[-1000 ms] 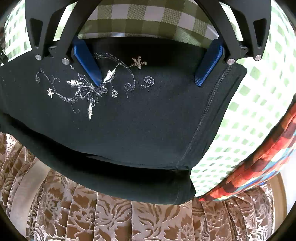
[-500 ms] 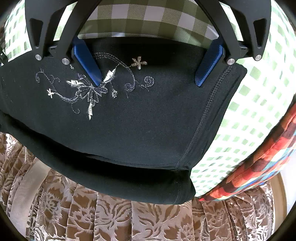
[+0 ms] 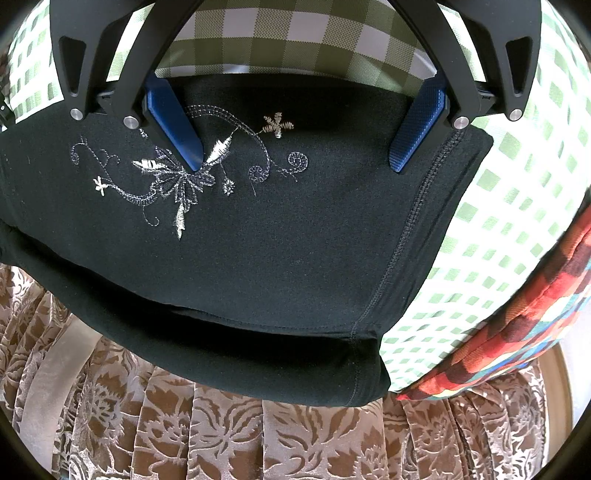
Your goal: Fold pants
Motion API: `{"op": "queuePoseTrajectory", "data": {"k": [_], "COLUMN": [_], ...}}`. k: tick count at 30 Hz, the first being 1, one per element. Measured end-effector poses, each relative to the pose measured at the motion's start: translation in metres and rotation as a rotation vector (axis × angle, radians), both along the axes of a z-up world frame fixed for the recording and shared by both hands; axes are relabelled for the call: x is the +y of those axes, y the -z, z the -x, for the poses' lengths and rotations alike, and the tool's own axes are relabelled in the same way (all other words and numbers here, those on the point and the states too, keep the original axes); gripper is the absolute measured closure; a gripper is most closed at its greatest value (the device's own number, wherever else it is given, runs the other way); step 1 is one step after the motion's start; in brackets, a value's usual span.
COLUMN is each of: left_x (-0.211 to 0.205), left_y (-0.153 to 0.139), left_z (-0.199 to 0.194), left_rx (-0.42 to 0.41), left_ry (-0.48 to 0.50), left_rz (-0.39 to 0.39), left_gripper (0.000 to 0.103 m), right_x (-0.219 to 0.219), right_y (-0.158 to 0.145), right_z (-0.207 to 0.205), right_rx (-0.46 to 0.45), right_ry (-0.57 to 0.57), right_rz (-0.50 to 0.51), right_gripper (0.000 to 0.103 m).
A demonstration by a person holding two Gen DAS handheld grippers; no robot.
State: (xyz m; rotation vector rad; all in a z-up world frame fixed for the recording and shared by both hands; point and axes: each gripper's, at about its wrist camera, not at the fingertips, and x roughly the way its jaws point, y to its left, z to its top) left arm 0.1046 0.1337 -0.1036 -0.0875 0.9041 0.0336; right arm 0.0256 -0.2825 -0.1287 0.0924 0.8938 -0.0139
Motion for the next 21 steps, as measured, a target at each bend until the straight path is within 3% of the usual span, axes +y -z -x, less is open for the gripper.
{"op": "queuePoseTrajectory", "data": {"k": [8,11,15,19,21], "left_x": [0.001,-0.005,-0.018,-0.047,-0.064], "left_y": [0.002,-0.003,-0.023,-0.047,-0.049], "left_z": [-0.001,0.003,0.026,0.058,0.068], "left_rx": [0.004,0.002,-0.041,-0.112,-0.096], "left_ry": [0.000,-0.034,-0.090,-0.050,-0.016], "left_rz": [0.009,-0.031,-0.070,-0.108,-0.101], "left_gripper": [0.003,0.003,0.003,0.003,0.003], "right_x": [0.000,-0.001,-0.001,-0.001,-0.015], "right_y": [0.000,0.000,0.000,-0.008,-0.020], "right_z": [-0.001,-0.002,-0.002,0.000,0.007], "right_rx": [0.000,0.001,0.010,0.046,0.034], "right_ry": [0.000,0.000,-0.002,-0.022,-0.010], "right_rz": [0.000,0.001,0.005,0.008,-0.065], "right_gripper": [0.002,0.002,0.002,0.002,0.002]}}
